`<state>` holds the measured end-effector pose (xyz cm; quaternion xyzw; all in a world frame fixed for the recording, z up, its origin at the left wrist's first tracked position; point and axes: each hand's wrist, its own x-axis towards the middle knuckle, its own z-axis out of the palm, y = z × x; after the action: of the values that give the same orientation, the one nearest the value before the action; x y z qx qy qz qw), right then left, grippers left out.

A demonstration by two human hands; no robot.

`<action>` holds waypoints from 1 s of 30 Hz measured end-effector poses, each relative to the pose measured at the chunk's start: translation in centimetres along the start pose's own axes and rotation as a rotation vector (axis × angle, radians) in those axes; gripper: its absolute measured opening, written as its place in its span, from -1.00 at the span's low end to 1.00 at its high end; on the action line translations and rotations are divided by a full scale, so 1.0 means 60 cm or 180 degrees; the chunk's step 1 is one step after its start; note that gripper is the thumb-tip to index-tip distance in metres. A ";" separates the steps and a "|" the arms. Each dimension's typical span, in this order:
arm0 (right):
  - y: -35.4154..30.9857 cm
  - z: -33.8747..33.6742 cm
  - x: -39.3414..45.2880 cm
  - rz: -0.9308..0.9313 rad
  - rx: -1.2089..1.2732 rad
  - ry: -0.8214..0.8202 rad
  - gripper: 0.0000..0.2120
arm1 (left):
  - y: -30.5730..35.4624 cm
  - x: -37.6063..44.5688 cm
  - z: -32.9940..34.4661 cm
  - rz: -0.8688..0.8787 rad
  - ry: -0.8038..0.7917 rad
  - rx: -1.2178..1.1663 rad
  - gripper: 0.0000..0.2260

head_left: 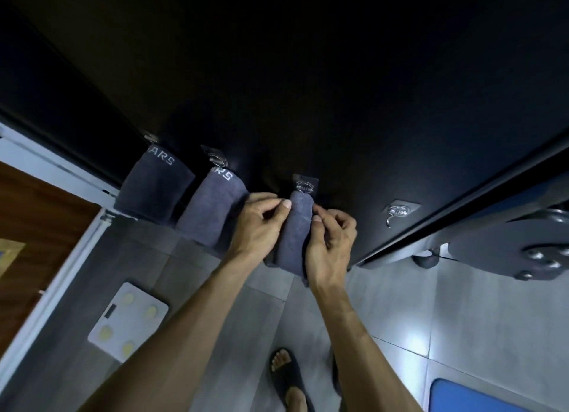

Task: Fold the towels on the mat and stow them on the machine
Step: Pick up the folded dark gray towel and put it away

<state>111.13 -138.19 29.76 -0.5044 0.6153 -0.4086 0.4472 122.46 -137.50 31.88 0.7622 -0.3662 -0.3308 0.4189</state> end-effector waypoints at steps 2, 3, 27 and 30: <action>0.013 -0.005 -0.001 -0.0295 -0.0399 -0.0010 -0.59 | -0.002 -0.011 0.002 -0.0049 -0.0246 0.0303 -0.86; 0.022 -0.008 0.000 -0.0382 -0.0478 -0.0123 -0.56 | -0.010 -0.016 0.005 -0.0081 -0.0319 0.0429 -0.82; 0.000 -0.049 0.005 -0.0565 -0.1131 -0.1381 -0.38 | -0.006 -0.019 -0.023 -0.0322 -0.0986 0.0665 -0.51; -0.039 -0.071 0.007 -0.0853 -0.1359 -0.1280 -0.46 | 0.015 -0.041 -0.042 0.0101 -0.0743 0.0909 -0.67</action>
<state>107.57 -138.73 33.07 -0.7340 0.5146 -0.2176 0.3861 123.01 -134.81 34.26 0.7645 -0.4676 -0.3549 0.2662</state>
